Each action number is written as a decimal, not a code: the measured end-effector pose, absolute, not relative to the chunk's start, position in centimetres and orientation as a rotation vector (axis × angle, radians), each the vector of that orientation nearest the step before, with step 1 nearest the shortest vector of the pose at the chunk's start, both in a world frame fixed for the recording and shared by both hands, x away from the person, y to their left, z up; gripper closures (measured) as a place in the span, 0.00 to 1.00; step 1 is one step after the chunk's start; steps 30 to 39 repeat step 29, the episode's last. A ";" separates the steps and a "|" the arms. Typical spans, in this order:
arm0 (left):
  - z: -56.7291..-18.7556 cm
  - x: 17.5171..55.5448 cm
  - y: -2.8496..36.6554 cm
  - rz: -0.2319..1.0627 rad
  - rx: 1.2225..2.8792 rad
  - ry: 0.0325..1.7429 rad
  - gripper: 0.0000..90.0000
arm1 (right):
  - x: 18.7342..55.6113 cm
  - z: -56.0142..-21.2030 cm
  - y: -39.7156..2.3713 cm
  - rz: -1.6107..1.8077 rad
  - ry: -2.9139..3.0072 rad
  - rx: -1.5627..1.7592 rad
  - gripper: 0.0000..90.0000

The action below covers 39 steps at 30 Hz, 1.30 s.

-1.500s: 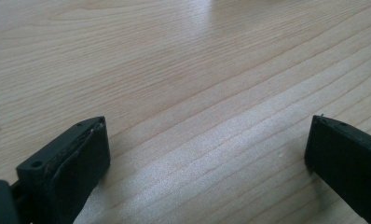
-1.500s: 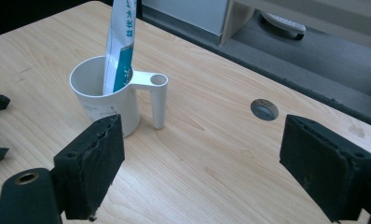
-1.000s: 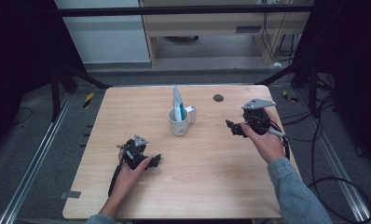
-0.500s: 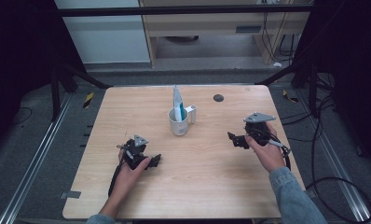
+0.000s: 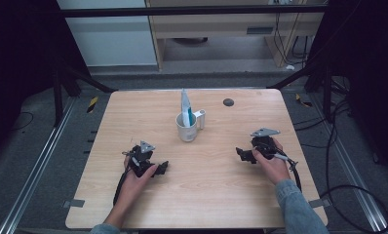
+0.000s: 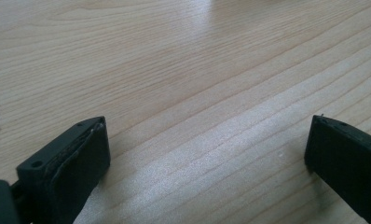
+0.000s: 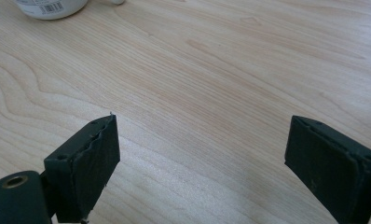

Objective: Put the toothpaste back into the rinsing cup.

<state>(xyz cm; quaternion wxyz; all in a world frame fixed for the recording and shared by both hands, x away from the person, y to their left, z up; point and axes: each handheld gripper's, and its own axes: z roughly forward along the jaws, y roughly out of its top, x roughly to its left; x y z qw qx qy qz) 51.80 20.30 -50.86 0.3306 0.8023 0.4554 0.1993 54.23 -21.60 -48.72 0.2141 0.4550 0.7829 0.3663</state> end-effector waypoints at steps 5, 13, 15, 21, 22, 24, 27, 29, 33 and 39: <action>-50.9 51.8 20.3 0.521 2.098 1.191 0.00 | 54.5 -49.6 -21.2 1.026 2.171 1.282 0.12; -50.9 51.8 20.3 0.521 2.098 1.191 0.00 | 54.7 -50.7 -20.5 1.021 2.182 1.296 0.11; -50.9 51.8 20.3 0.521 2.098 1.191 0.00 | 54.7 -50.9 -20.4 1.022 2.181 1.301 0.11; -50.9 51.8 20.3 0.521 2.098 1.191 0.00 | 55.0 -51.1 -19.9 0.953 2.204 1.294 0.05; -50.9 51.8 20.3 0.521 2.098 1.191 0.00 | 55.0 -51.1 -19.8 0.951 2.205 1.296 0.05; -50.9 51.8 20.3 0.521 2.097 1.191 0.00 | 55.0 -51.1 -19.7 0.939 2.188 1.319 0.03; -50.9 51.8 20.3 0.522 2.103 1.189 0.00 | 55.0 -51.1 -19.4 0.922 2.147 1.365 0.03; -50.9 51.8 20.3 0.522 2.103 1.189 0.00 | 54.9 -51.1 -19.3 0.913 2.124 1.392 0.02; -50.9 51.8 20.3 0.522 2.103 1.189 0.00 | 54.9 -51.1 -19.3 0.913 2.124 1.392 0.02; -50.9 51.8 20.3 0.522 2.103 1.189 0.00 | 54.9 -51.1 -19.3 0.913 2.124 1.392 0.02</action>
